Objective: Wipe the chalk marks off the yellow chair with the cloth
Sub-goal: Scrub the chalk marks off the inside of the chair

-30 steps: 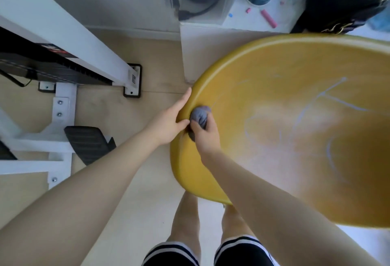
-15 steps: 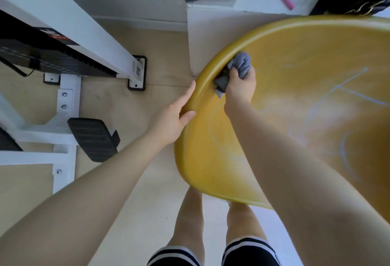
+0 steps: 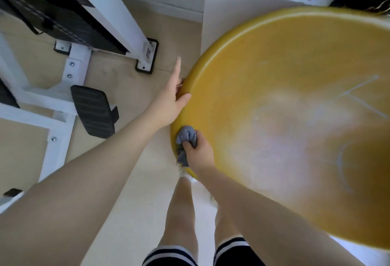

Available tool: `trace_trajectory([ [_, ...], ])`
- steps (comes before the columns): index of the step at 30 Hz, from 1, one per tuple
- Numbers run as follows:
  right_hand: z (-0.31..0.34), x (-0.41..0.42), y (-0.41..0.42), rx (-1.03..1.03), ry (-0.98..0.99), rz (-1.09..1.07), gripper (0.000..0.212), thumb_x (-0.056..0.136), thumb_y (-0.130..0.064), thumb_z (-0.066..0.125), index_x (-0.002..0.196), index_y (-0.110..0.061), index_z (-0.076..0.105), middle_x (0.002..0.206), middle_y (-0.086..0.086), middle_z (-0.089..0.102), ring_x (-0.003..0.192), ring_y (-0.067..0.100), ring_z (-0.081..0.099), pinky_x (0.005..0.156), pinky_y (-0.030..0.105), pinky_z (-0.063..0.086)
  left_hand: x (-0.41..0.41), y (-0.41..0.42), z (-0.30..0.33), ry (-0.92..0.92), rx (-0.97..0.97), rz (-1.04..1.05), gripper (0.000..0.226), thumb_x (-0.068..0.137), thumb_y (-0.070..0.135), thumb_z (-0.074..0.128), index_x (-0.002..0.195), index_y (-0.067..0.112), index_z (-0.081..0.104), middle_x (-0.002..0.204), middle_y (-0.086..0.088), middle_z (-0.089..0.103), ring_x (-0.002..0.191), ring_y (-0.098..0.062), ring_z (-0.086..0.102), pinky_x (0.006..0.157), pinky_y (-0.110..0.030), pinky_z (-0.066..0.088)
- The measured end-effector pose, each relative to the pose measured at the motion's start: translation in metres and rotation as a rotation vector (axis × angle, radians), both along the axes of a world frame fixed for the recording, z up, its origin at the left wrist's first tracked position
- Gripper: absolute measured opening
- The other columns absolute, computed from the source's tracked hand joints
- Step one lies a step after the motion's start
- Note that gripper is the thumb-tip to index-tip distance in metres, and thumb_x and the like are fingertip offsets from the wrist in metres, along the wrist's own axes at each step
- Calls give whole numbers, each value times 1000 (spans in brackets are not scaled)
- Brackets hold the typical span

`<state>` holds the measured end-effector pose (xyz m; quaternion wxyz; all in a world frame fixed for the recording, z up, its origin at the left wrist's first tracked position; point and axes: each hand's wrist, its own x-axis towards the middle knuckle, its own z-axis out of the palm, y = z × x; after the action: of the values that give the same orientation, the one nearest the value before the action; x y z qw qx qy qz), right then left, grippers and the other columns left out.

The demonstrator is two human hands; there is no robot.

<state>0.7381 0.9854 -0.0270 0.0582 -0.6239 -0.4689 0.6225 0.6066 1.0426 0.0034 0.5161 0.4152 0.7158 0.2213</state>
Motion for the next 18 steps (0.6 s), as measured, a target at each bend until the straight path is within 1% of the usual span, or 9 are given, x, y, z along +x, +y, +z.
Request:
trace_trajectory([
  [1, -6, -2, 10, 67, -10, -15, 25, 88, -6, 51, 71, -20, 40, 69, 3, 48, 68, 29, 53, 61, 32, 53, 1, -11, -3, -19, 21, 59, 78, 97, 12, 47, 149, 31, -7, 143, 0, 38, 131, -12, 39, 105, -24, 31],
  [2, -12, -5, 22, 134, -22, -46, 17, 87, -6, 51, 75, -16, 44, 73, 7, 51, 74, 34, 55, 67, 43, 52, 1, -24, -8, -14, 42, 111, 75, 96, 11, 47, 150, 28, -3, 144, -1, 38, 131, -13, 39, 107, -26, 31],
  [3, -20, -8, 36, 193, -37, -92, 11, 87, -7, 52, 79, -12, 47, 76, 11, 53, 77, 34, 56, 68, 46, 50, 3, -38, -13, 4, 56, 165, 72, 96, 11, 47, 150, 25, 2, 145, -4, 38, 131, -14, 40, 108, -28, 32],
  [6, -27, -16, 89, 326, -59, -315, 7, 86, -5, 54, 81, -7, 50, 76, 10, 52, 72, 24, 51, 60, 32, 37, 16, -78, -32, 34, 16, 242, 64, 98, 17, 45, 150, 26, 10, 146, 0, 37, 123, -8, 41, 101, -26, 37],
  [9, -31, -25, 119, 406, -92, -505, 5, 87, -8, 55, 82, -9, 55, 78, 7, 53, 74, 20, 48, 64, 29, 35, 33, -99, -54, 42, 1, 231, 60, 99, 27, 40, 150, 28, 9, 151, 4, 29, 129, -12, 37, 108, -30, 33],
  [12, -48, -24, 91, 497, -138, -382, 8, 87, -9, 55, 83, -10, 61, 82, 12, 58, 72, 19, 46, 56, 23, 25, 42, -106, -69, -25, 44, 352, 61, 99, 30, 42, 150, 29, 9, 153, 8, 26, 134, -9, 32, 111, -27, 26],
  [14, -64, -11, 54, 506, -173, -206, 17, 87, -11, 55, 70, -15, 54, 78, 17, 58, 69, 22, 44, 54, 27, 20, 43, -114, -77, -111, 91, 405, 66, 95, 31, 48, 150, 27, 15, 152, 10, 29, 137, -7, 32, 115, -37, 28],
  [16, -83, 9, 8, 488, -167, -39, 33, 86, -10, 57, 58, -18, 40, 69, 12, 50, 67, 24, 43, 54, 29, 17, 41, -125, -82, -135, 108, 416, 68, 90, 30, 53, 149, 27, 20, 147, 10, 39, 132, -6, 41, 111, -39, 34],
  [18, -99, 31, -38, 475, -185, 104, 26, 85, -8, 57, 61, -13, 48, 74, 12, 52, 73, 31, 48, 57, 29, 21, 41, -136, -86, -95, 93, 383, 68, 91, 23, 56, 149, 29, 21, 137, 6, 51, 119, -6, 53, 106, -34, 42],
])
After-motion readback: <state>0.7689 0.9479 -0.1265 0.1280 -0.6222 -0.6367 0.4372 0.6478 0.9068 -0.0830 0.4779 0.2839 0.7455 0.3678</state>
